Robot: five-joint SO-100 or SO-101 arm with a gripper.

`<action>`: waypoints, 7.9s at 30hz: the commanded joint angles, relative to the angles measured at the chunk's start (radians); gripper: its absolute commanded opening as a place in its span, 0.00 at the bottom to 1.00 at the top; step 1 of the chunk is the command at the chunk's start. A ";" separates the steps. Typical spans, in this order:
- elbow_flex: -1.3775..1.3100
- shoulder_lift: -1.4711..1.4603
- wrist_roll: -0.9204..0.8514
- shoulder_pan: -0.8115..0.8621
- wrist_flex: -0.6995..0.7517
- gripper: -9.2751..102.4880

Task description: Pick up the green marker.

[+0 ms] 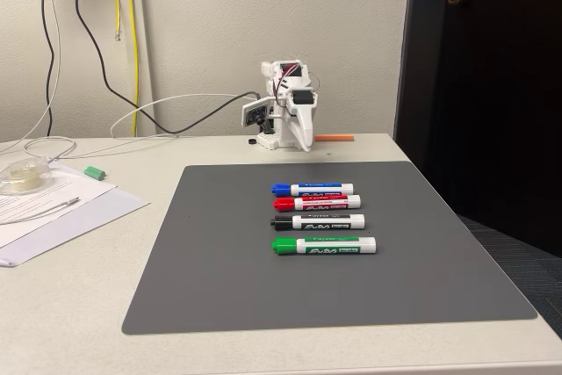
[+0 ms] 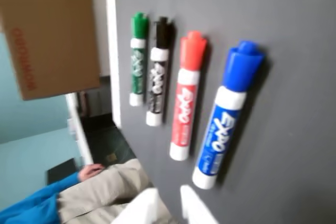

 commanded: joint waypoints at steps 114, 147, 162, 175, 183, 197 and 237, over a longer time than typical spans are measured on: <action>-2.994 -2.686 -0.189 0.025 0.822 0.39; -2.994 -2.715 0.028 0.023 0.698 0.26; -2.994 -2.723 -0.005 0.023 0.707 0.20; -3.000 -2.718 -0.040 0.035 0.742 0.19; -3.004 -2.715 -0.121 0.054 0.831 0.19; -3.005 -2.694 -0.210 0.077 0.996 0.19; -3.214 -2.721 -0.209 0.110 1.155 0.09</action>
